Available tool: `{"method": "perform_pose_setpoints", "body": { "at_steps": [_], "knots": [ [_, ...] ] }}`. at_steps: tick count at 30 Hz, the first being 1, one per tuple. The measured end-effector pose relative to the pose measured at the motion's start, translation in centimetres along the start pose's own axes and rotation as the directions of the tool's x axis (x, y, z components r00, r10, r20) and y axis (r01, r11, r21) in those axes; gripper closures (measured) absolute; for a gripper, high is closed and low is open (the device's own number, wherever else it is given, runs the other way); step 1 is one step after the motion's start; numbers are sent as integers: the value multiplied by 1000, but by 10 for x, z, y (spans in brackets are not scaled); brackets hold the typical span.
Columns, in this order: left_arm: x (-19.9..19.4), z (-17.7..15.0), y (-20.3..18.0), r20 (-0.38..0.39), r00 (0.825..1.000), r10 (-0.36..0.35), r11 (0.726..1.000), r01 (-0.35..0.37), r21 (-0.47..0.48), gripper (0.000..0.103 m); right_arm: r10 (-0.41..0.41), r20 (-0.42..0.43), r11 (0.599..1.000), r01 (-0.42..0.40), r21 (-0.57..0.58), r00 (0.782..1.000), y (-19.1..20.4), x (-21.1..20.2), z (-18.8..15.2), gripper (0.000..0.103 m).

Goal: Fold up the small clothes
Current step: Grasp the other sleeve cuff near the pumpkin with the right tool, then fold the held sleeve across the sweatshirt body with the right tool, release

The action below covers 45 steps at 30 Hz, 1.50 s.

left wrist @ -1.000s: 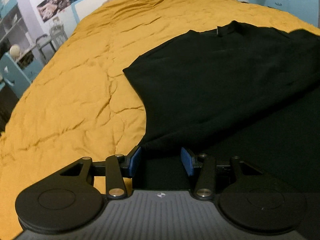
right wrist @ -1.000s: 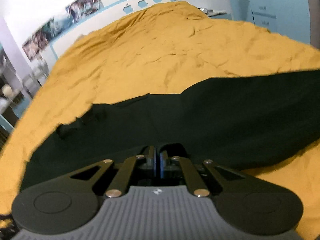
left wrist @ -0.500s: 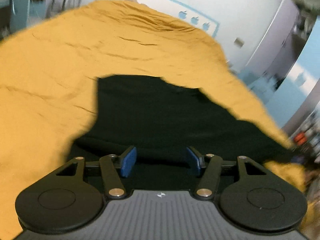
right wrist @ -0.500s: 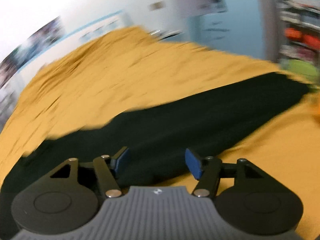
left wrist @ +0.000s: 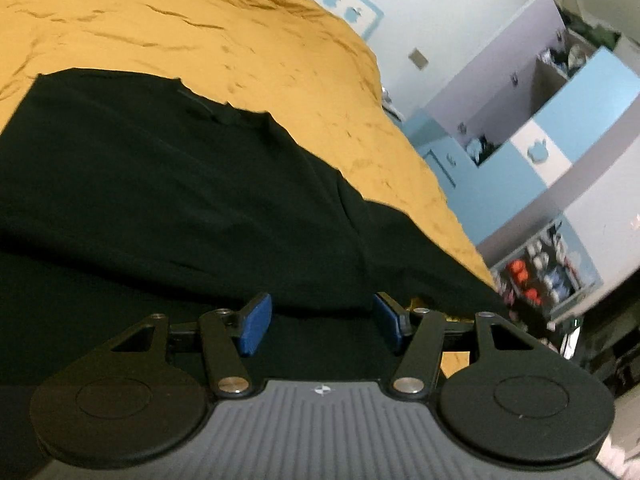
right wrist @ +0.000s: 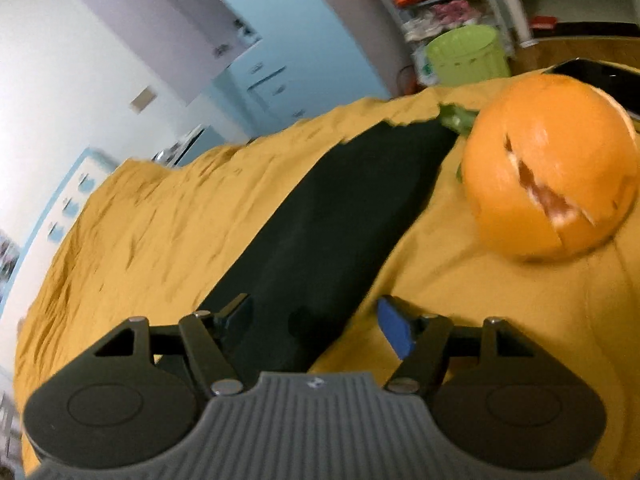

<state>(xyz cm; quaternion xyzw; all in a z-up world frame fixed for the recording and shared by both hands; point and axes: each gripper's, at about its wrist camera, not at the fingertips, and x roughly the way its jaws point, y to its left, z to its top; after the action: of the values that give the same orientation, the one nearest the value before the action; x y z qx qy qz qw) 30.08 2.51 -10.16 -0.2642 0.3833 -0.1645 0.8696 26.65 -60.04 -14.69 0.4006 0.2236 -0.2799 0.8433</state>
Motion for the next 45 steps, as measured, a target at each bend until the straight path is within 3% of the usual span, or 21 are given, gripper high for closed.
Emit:
{"method": "perform_pose_setpoints", "body": {
  "at_steps": [5,11,13,14,15,17,20,22,25,28,30,33,37,40,42,43,44,45],
  "knots": [
    [14,-2,0,-39,999,13,1000,-13,3,35,-106,141,993,98,66,984,0,21,17,29],
    [27,-7,2,-72,997,23,1000,-24,-4,35,-178,212,975,143,170,961,1,48,36,29],
    [29,-8,4,-81,996,25,1000,-26,-6,35,-196,223,975,165,151,955,7,53,37,57],
    [31,-9,4,-83,996,24,1000,-25,-9,35,-201,224,976,174,133,954,10,53,35,96],
    [31,-9,4,-86,996,20,1000,-21,-13,35,-194,216,979,176,103,957,8,50,33,101],
    [30,-9,5,-84,996,13,1000,-14,-14,35,-192,242,981,182,62,951,15,44,30,101],
    [23,-6,7,-71,997,7,1000,-8,-13,35,-148,309,986,166,-33,940,36,23,23,102],
    [15,-6,9,-51,999,5,1000,-5,-14,35,-88,315,989,120,-83,945,54,8,21,102],
    [-3,-5,15,-17,1000,5,1000,-6,-21,35,49,283,988,-5,-152,958,93,-23,14,102],
    [-24,-6,24,11,1000,13,999,-13,-35,35,205,240,959,-146,-244,949,142,-63,-6,102],
    [-38,-9,32,34,999,16,999,-14,-42,35,323,193,918,-256,-304,926,180,-96,-29,102],
    [-59,-14,47,67,997,27,998,-23,-61,35,476,93,831,-413,-372,874,234,-141,-78,102],
    [-84,-22,74,100,994,50,990,-37,-133,35,628,-107,687,-613,-389,771,294,-188,-164,102],
    [-102,-28,96,128,989,75,981,-51,-186,35,664,-257,603,-706,-371,702,325,-206,-242,101],
    [-109,-30,108,136,985,102,975,-71,-212,35,647,-361,562,-740,-370,672,341,-210,-300,88],
    [-113,-31,114,139,983,118,970,-85,-229,35,635,-426,535,-765,-360,644,346,-208,-327,82],
    [-115,-31,119,142,982,128,967,-91,-239,35,612,-493,512,-785,-348,618,349,-204,-353,61],
    [-116,-31,124,142,980,140,962,-101,-253,35,588,-538,506,-793,-339,605,350,-200,-373,48]
  ]
}}
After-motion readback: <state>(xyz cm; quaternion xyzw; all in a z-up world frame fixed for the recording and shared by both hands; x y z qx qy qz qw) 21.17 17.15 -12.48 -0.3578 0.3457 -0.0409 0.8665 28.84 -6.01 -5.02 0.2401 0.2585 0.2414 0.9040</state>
